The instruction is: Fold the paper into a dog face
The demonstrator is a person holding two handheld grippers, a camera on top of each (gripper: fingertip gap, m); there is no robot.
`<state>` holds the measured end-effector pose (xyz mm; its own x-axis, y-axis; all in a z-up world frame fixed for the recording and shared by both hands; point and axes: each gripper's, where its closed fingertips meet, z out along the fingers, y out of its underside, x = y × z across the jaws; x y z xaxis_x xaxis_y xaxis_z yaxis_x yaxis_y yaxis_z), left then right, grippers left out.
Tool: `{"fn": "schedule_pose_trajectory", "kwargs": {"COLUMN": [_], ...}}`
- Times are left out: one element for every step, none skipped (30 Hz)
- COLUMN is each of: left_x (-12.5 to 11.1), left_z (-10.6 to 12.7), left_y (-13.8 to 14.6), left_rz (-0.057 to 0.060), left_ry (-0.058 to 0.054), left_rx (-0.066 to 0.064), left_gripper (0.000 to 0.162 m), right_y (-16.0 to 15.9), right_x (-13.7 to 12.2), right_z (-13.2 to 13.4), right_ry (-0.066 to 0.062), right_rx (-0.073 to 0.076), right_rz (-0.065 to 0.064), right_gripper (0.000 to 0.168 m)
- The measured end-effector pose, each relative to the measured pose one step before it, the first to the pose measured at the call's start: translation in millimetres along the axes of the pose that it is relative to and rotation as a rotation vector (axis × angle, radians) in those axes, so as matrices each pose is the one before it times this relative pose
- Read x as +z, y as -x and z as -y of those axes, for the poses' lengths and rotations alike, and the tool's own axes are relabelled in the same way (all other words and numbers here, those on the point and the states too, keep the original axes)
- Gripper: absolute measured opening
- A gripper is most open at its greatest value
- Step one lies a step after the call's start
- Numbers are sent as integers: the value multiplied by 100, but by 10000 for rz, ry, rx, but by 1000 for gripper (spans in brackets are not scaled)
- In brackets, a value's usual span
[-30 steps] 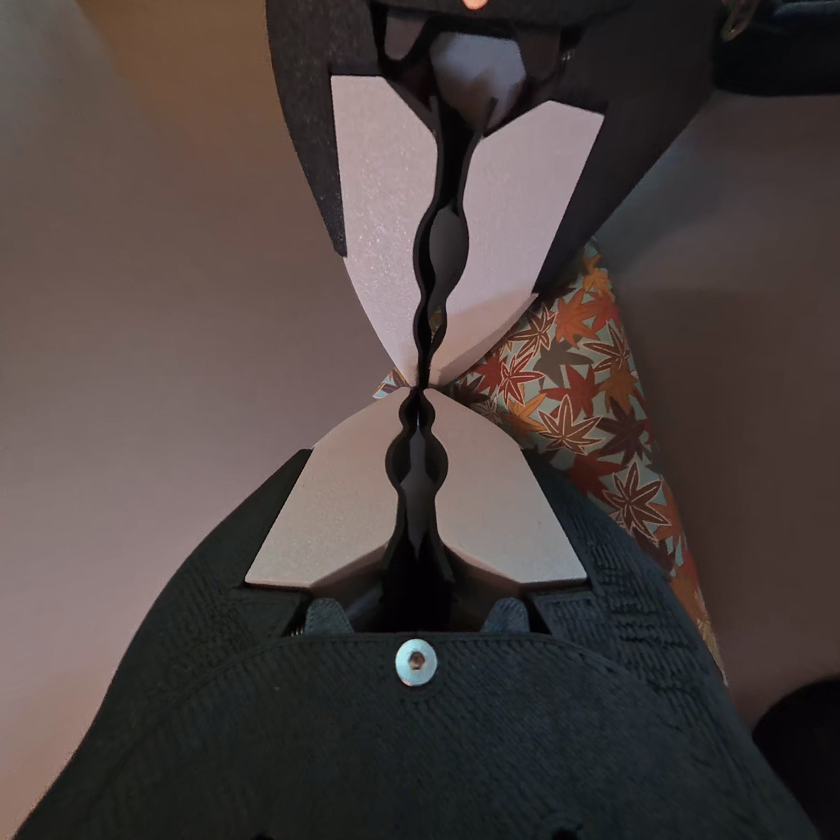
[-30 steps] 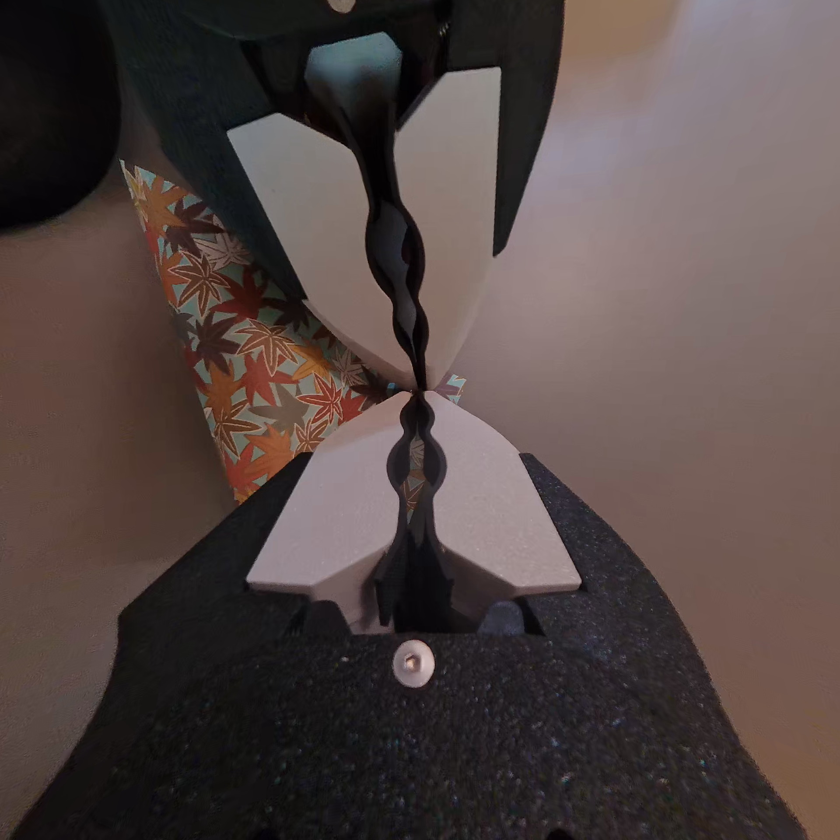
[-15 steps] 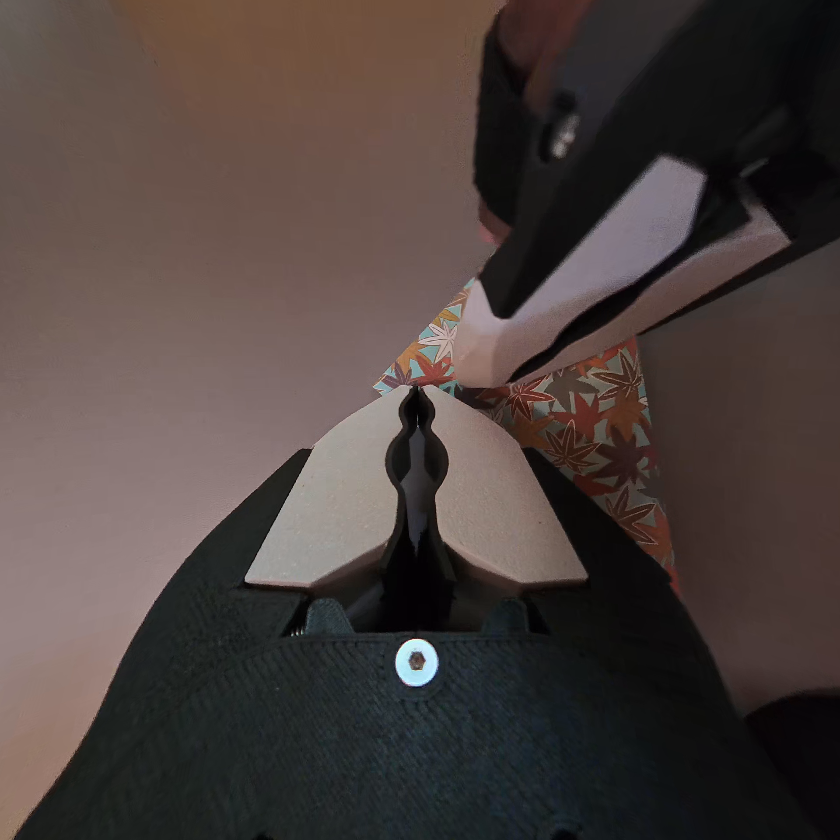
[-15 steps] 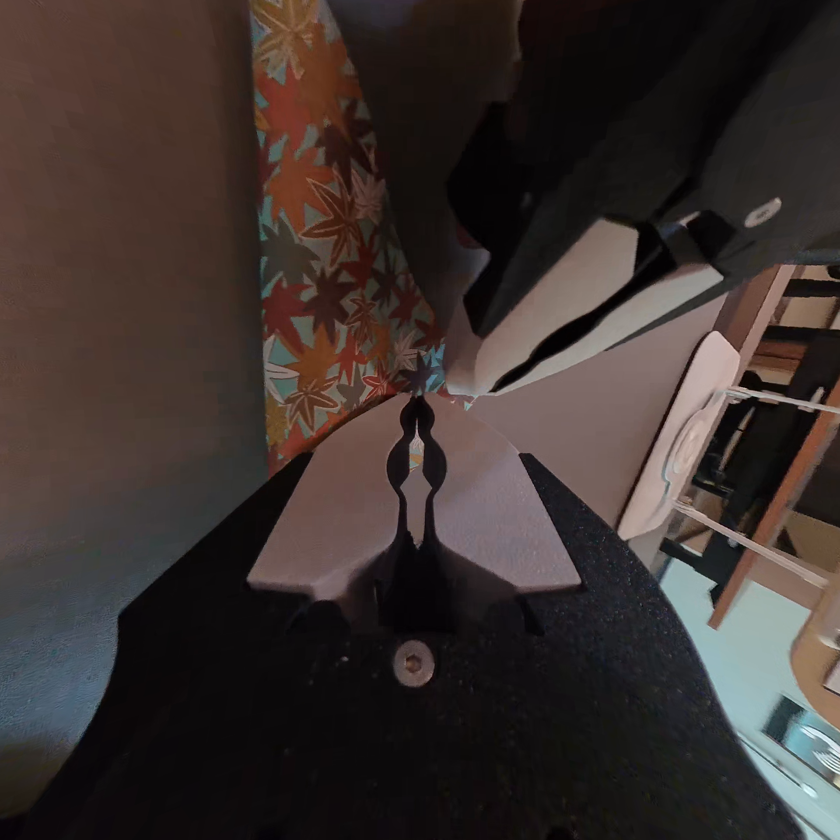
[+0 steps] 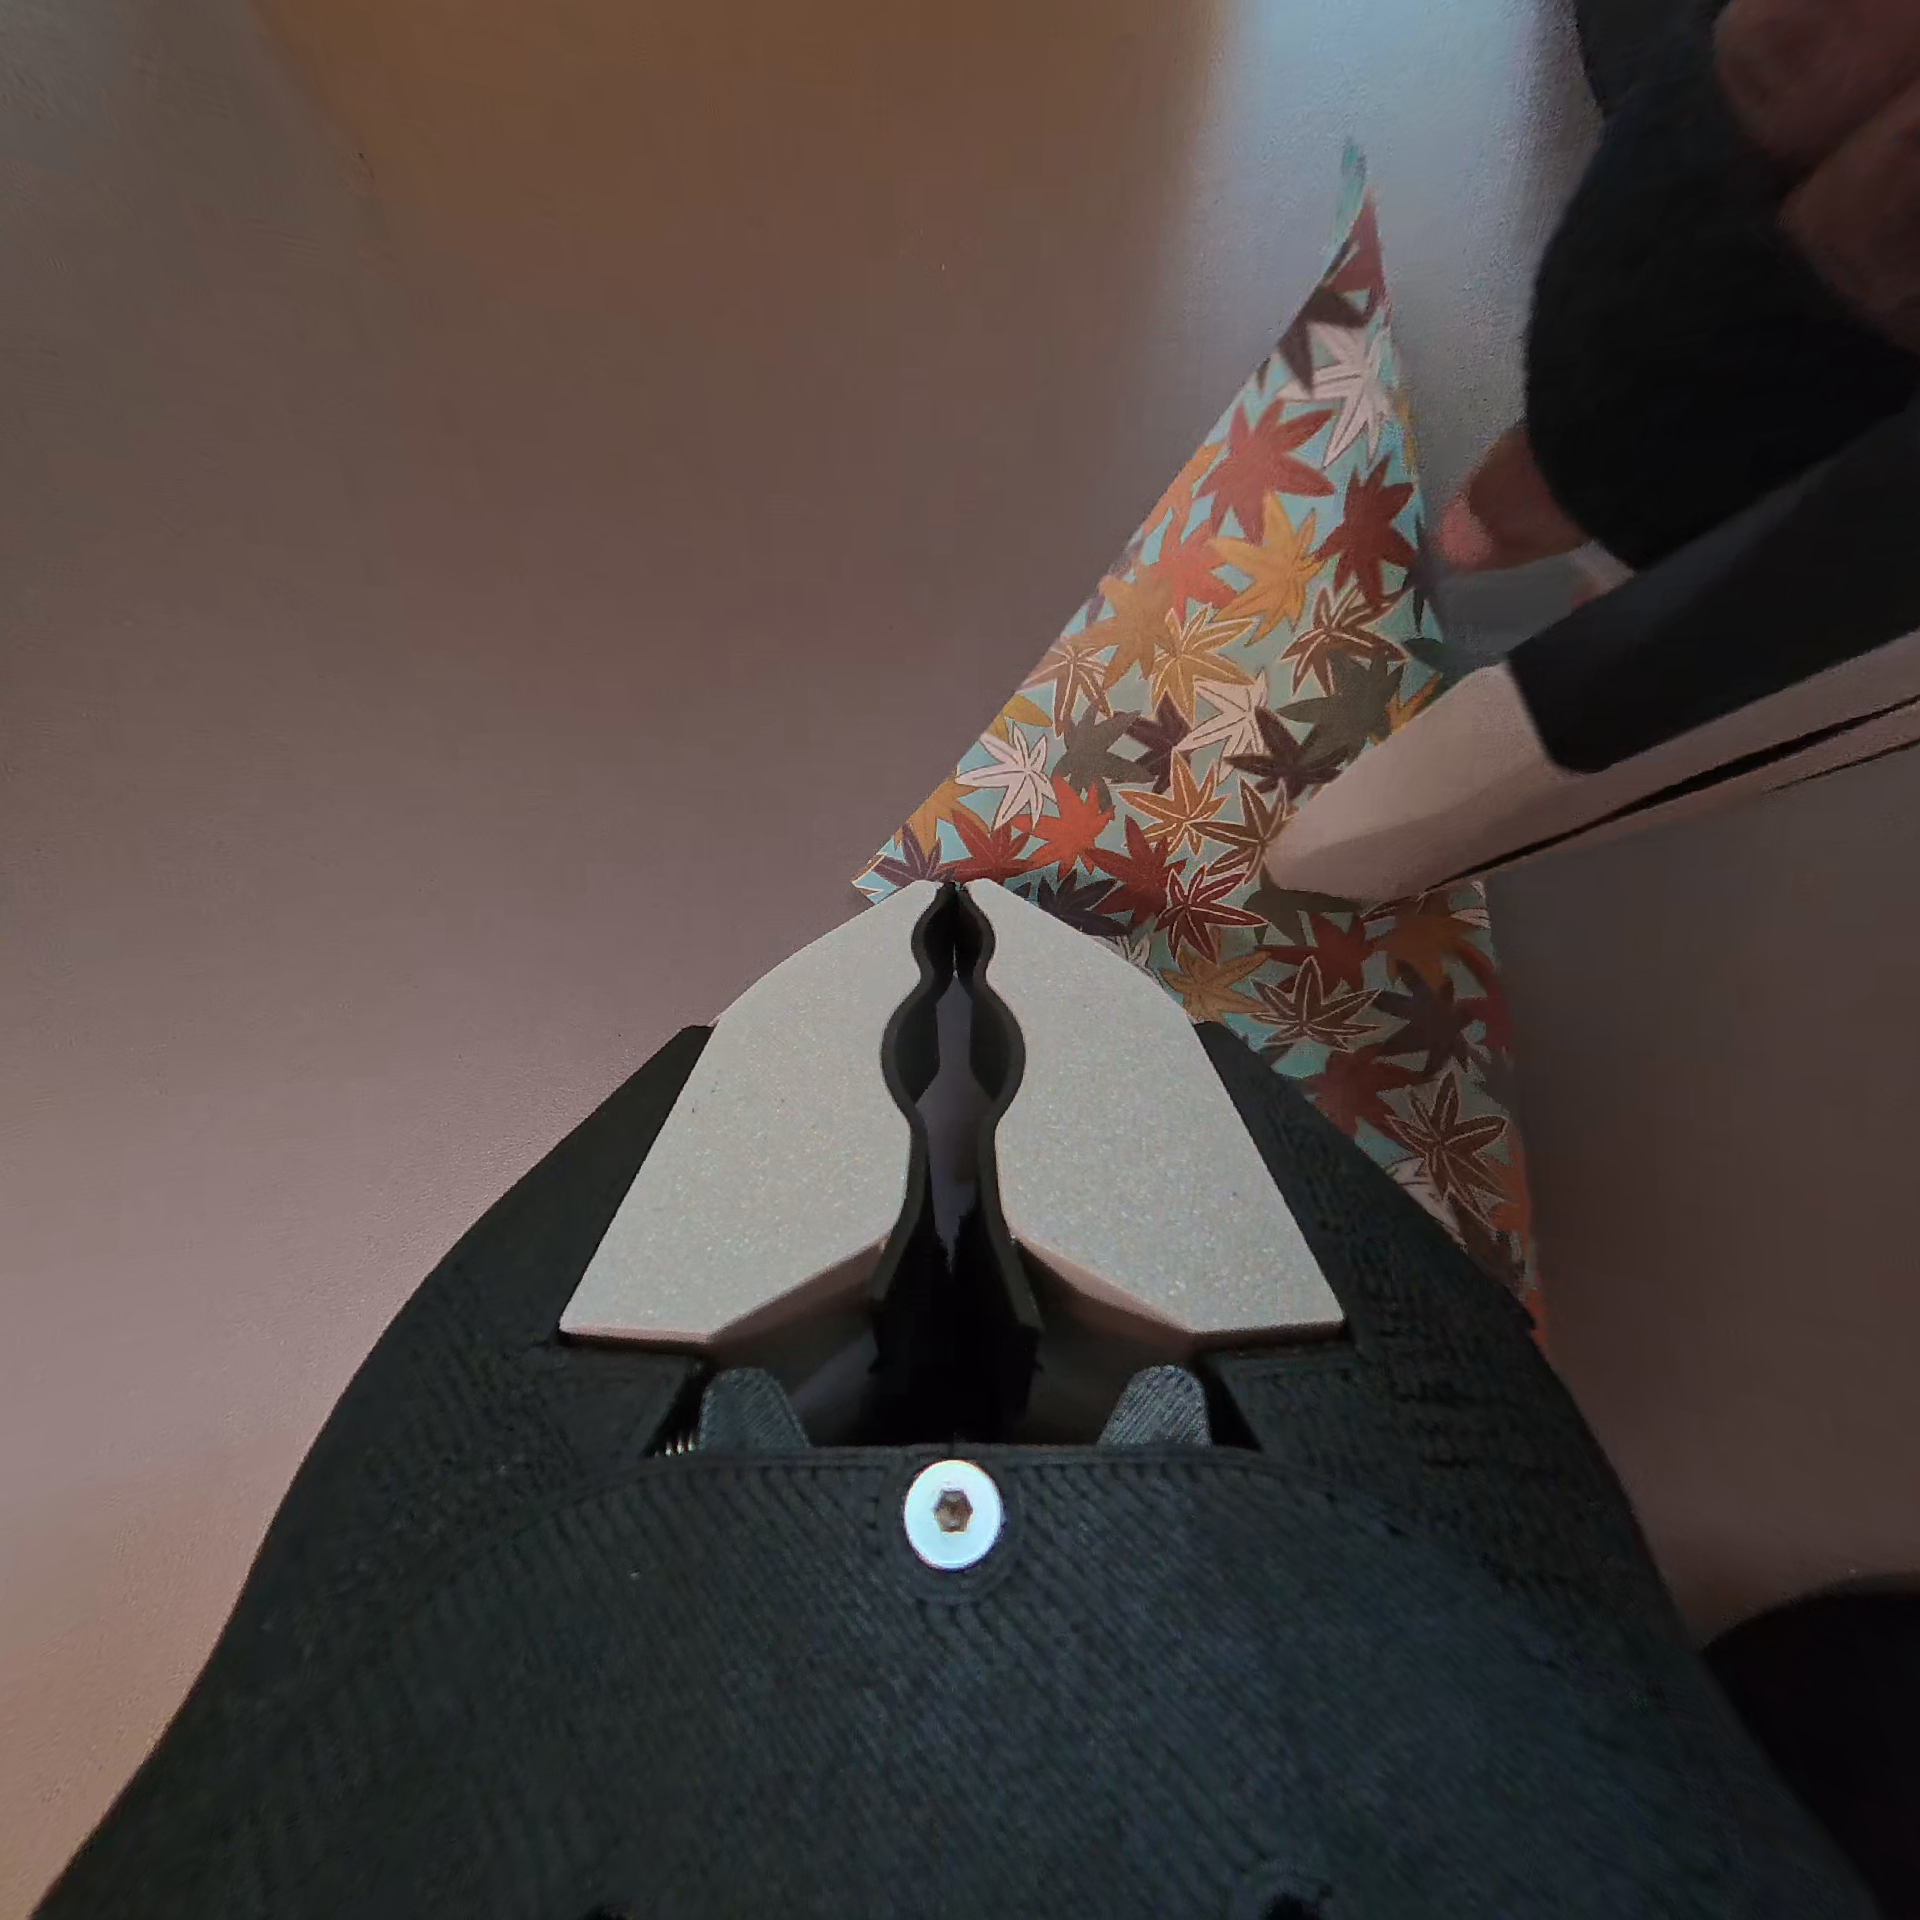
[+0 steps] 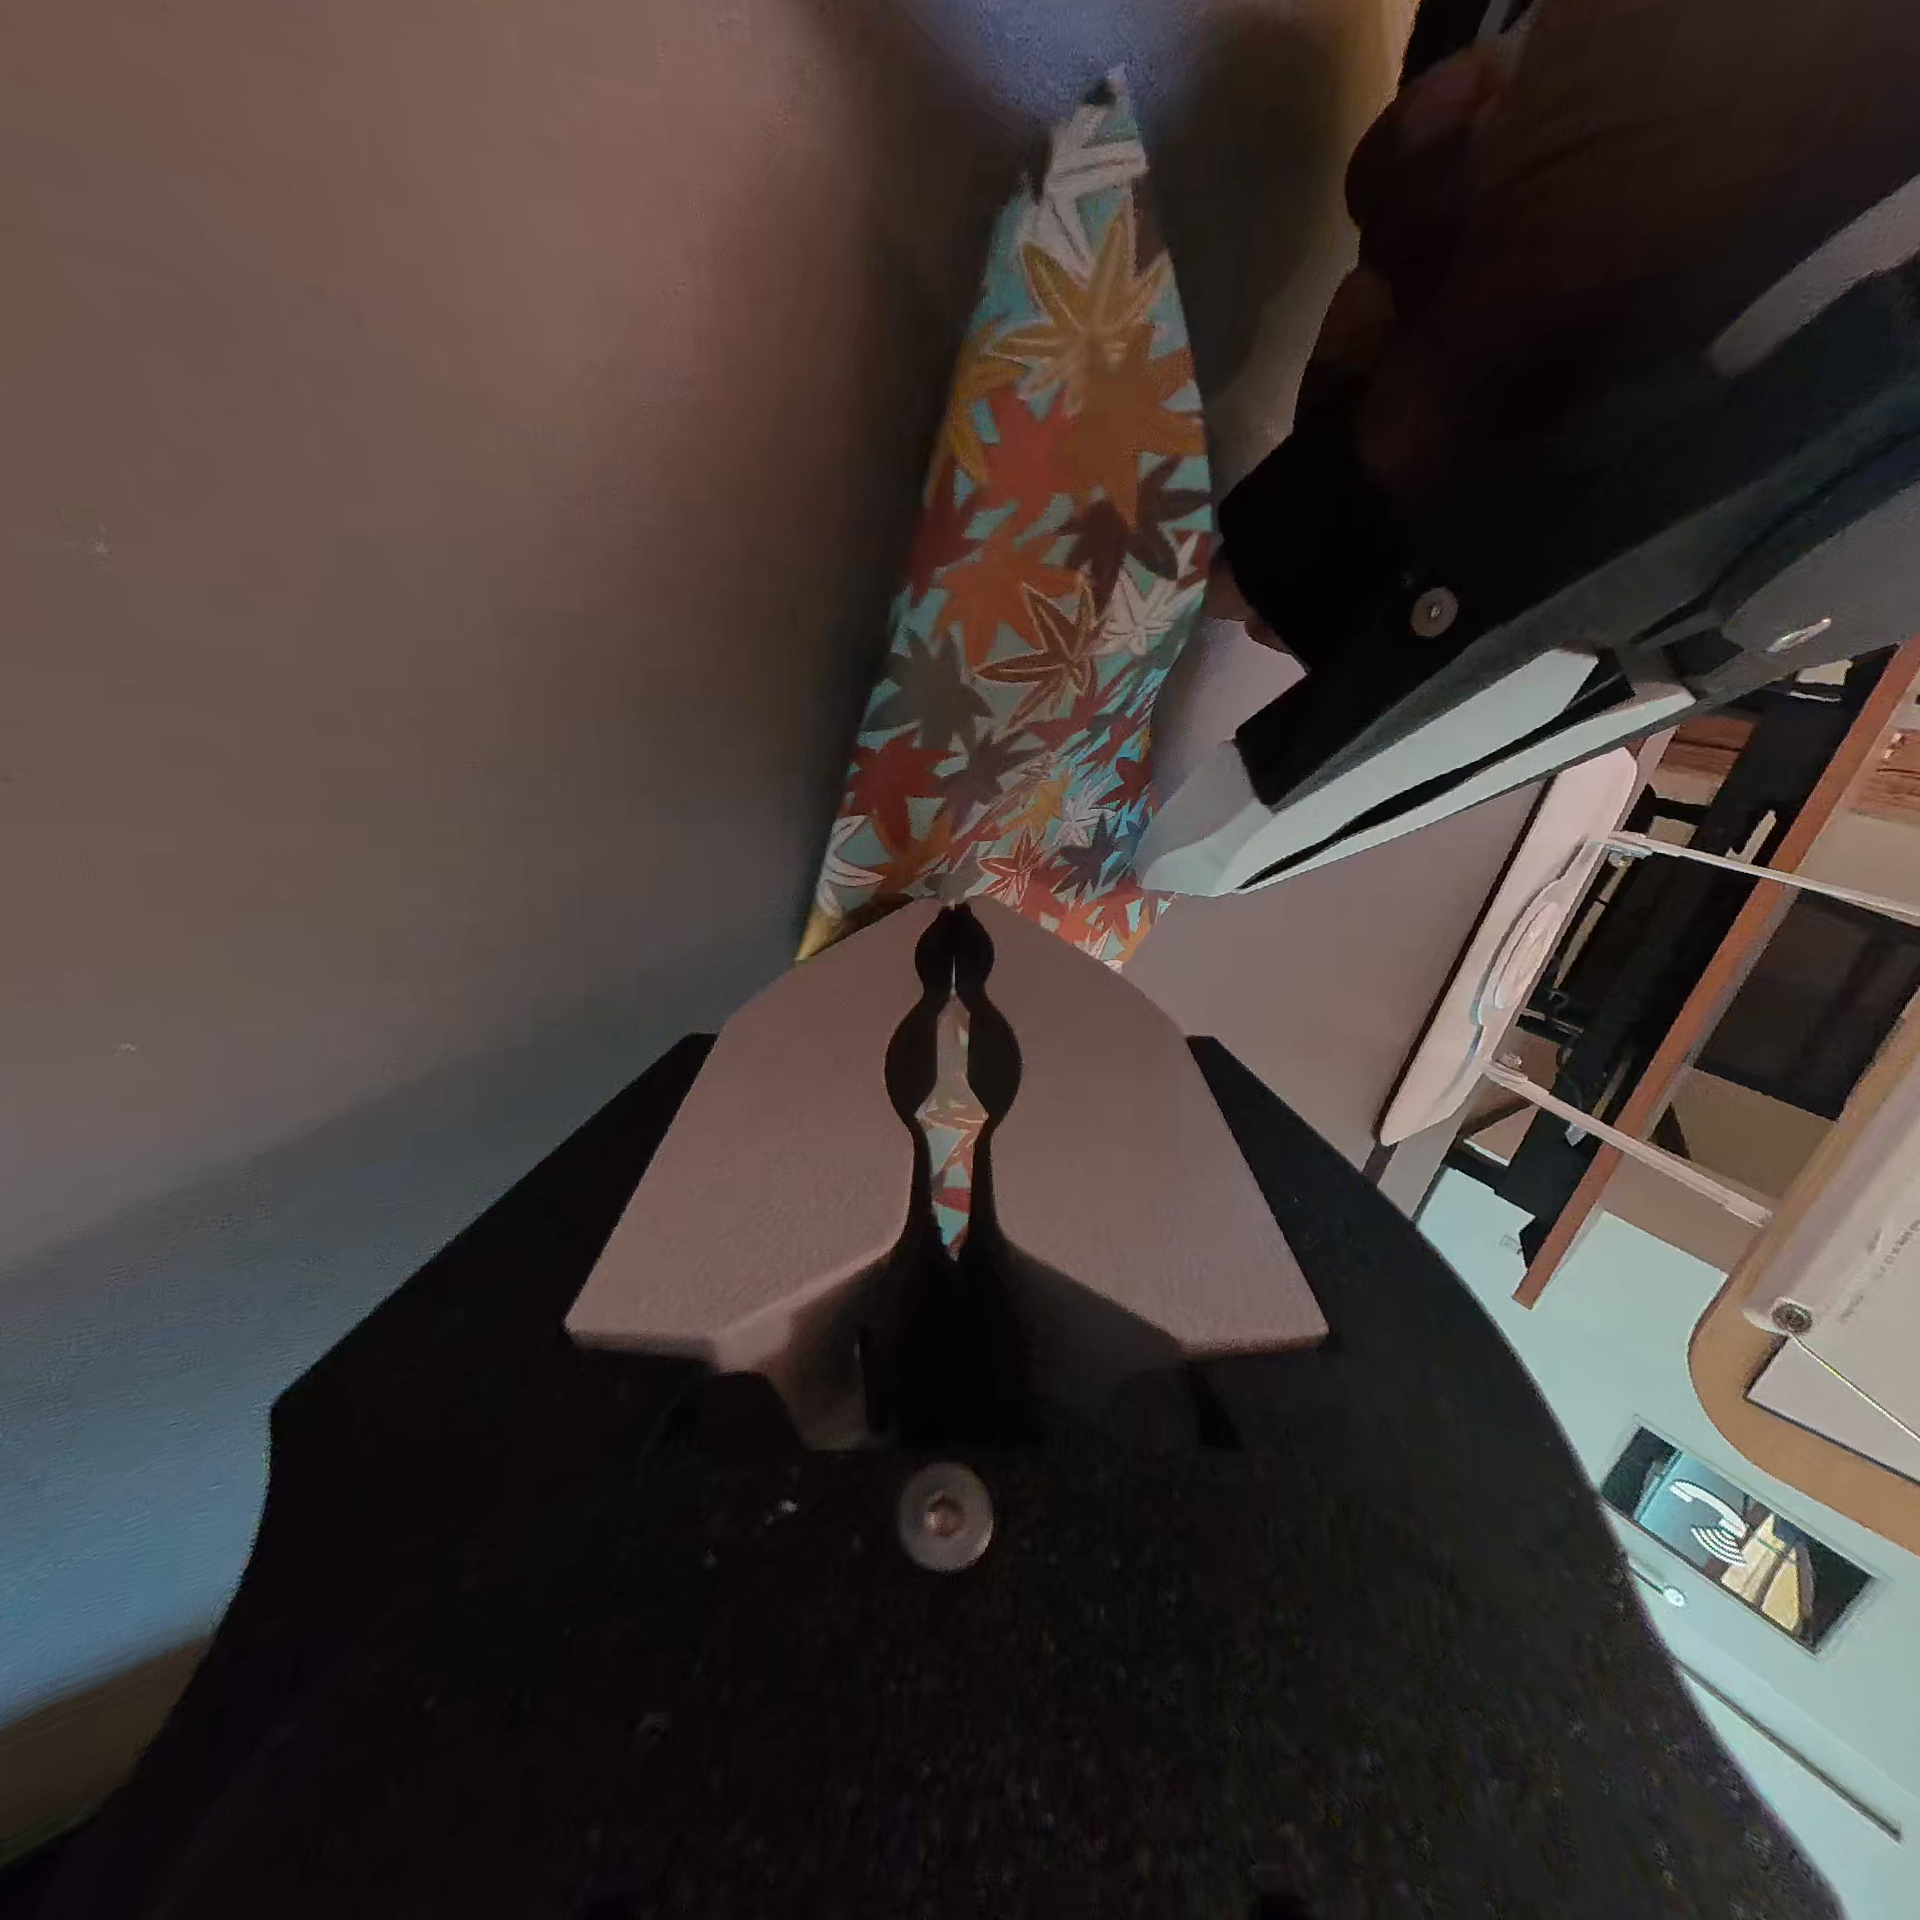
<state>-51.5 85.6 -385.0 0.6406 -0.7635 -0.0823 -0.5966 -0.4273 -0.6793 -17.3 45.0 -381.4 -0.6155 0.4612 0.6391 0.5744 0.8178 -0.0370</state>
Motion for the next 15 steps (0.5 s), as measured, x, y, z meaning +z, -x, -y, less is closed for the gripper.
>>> {"fn": "schedule_pose_trajectory", "kwargs": {"left_x": [-4,0,3,-4,4,1,3,-1,0,-4,0,7,-4,-4,1], "left_z": [0,0,4,-4,8,7,-5,2,2,-2,10,3,5,0,1], "left_y": [-8,5,-2,-3,-1,-2,1,-5,-2,4,-6,4,-8,8,-3], "left_rz": [3,-2,4,10,16,22,20,12,6,4,2,-11,-12,11,29], "left_ry": [-2,0,3,6,1,-1,-2,1,0,-1,-14,-26,-21,-2,18], "left_rx": [14,11,19,17,18,16,16,11,7,8,9,-8,-5,22,28], "left_gripper": [1,1,1,1,1,1,1,1,1,1,1,1,1,1,0], "right_y": [188,202,199,184,161,144,137,134,132,108,73,47,65,91,154], "right_x": [-147,-174,-183,-171,-148,-140,-147,-145,-152,-127,-92,-64,-99,-106,-200], "right_z": [48,65,80,66,43,31,41,37,32,17,10,-8,18,20,160], "right_ry": [47,67,55,41,40,41,59,87,91,82,61,40,37,36,-59], "right_rx": [-44,-56,-9,-2,-11,-7,4,-40,-92,-51,2,28,18,-15,-17], "right_rz": [-85,-88,-92,-100,-113,-115,-119,-141,-154,-163,-157,-139,-111,-126,-98], "right_gripper": [0,0,0,0,0,0,0,0,0,0,0,0,0,0,0]}}
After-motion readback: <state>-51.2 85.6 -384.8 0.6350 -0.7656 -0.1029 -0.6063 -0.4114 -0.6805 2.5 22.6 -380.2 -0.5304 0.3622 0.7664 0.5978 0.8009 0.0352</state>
